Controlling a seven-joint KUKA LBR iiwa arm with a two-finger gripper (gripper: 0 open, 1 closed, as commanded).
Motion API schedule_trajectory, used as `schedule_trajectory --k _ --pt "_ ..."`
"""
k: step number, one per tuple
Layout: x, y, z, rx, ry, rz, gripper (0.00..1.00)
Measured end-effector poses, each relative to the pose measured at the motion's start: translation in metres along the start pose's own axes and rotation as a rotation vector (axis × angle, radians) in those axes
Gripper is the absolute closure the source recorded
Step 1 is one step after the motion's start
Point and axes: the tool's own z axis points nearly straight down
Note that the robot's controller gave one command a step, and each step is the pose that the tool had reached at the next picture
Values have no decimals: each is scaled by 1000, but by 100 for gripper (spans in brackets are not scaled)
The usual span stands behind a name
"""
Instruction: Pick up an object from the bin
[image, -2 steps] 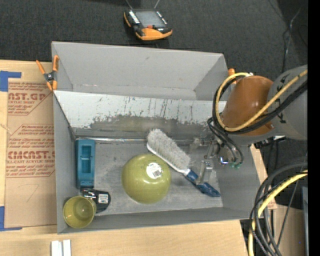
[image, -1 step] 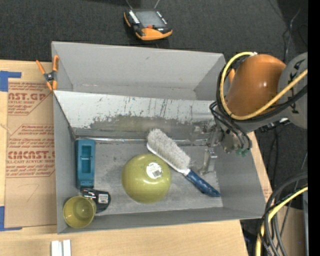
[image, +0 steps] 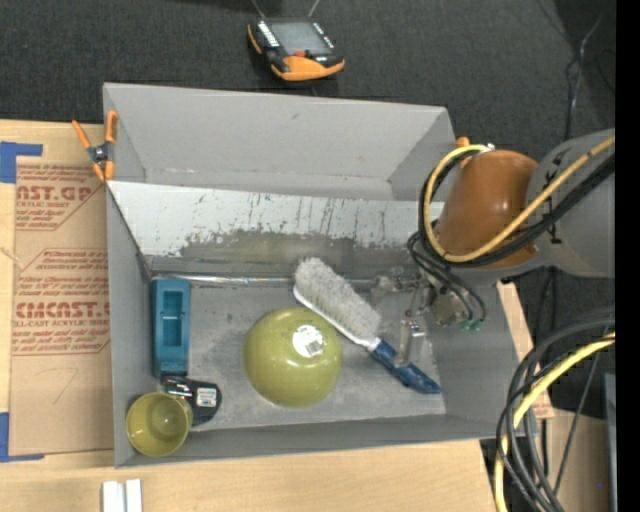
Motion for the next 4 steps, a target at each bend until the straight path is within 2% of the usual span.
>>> schedule_trajectory --k 1,2,3,4 --pt "-8 35 -14 2 -15 -199 0" --pt "-15 4 49 -1 3 -190 0" --pt "-14 7 46 2 -4 -226 0" --pt "18 63 45 3 -10 -180 0"
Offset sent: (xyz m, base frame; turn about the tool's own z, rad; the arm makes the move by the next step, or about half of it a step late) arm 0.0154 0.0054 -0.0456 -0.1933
